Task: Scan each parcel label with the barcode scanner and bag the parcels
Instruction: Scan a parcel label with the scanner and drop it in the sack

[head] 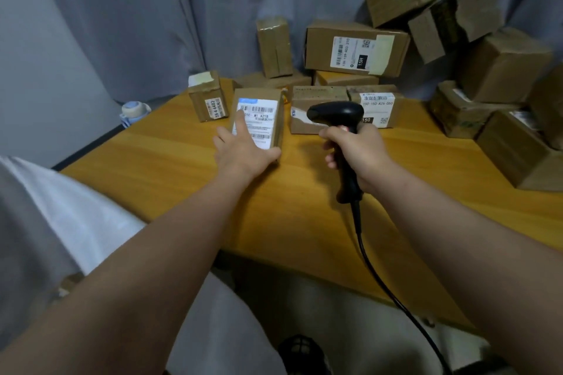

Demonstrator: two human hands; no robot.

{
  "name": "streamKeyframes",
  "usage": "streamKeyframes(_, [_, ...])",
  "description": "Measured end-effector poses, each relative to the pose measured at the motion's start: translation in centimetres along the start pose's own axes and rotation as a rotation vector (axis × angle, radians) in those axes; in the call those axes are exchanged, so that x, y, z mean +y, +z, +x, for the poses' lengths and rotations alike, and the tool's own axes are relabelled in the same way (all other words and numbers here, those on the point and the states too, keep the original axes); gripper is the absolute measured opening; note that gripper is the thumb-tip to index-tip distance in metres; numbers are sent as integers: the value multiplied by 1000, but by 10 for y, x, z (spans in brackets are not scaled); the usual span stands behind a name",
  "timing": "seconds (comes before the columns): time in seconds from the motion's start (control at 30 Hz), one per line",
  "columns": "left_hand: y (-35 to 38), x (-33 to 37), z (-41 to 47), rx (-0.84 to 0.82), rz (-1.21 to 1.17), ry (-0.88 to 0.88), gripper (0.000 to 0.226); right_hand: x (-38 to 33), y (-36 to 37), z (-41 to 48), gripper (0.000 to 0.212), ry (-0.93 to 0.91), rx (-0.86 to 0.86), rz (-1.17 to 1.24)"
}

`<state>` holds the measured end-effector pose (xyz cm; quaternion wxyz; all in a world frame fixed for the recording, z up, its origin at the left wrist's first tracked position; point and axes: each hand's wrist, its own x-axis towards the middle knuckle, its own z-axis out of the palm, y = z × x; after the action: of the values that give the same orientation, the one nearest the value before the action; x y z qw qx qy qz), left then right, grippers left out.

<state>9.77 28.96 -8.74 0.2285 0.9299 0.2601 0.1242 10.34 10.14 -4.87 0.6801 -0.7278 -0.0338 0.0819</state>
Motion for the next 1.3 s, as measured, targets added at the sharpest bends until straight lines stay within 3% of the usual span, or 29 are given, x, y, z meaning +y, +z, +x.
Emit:
streamKeyframes(0.1, [1,5,-54,-22,-56,71,112,0,-4,-34,18,3,-28,67])
streamKeyframes(0.23, [12,15,-124,-16,-113,212,114,16,-23,-79,17,-23,60,98])
streamKeyframes(0.37, [30,33,-176,-49,-214,306,116,31,-54,-125,17,-41,107,294])
streamKeyframes(0.5, [44,51,-216,-143,-485,409,93,43,-95,-154,28,-69,210,333])
streamKeyframes(0.6, [41,67,-225,-252,-735,313,91,51,-125,-163,17,-68,268,317])
streamKeyframes(0.67, [39,77,-222,-368,-757,268,102,54,-140,-167,8,-61,276,329])
streamKeyframes(0.8, [34,85,-216,-596,-748,255,87,57,-153,-170,7,-74,274,334])
streamKeyframes(0.83, [34,84,-214,-595,-736,257,84,57,-154,-171,3,-74,273,325])
streamKeyframes(0.93, [35,81,-214,-568,-762,222,76,62,-156,-176,22,-138,328,217])
streamKeyframes(1.03, [39,78,-218,-512,-829,158,69,70,-160,-184,13,-263,327,32])
streamKeyframes(1.17, [41,75,-223,-489,-881,135,72,78,-158,-200,49,-335,317,-121])
streamKeyframes(1.3, [40,73,-228,-509,-924,129,76,82,-151,-214,54,-402,346,-221])
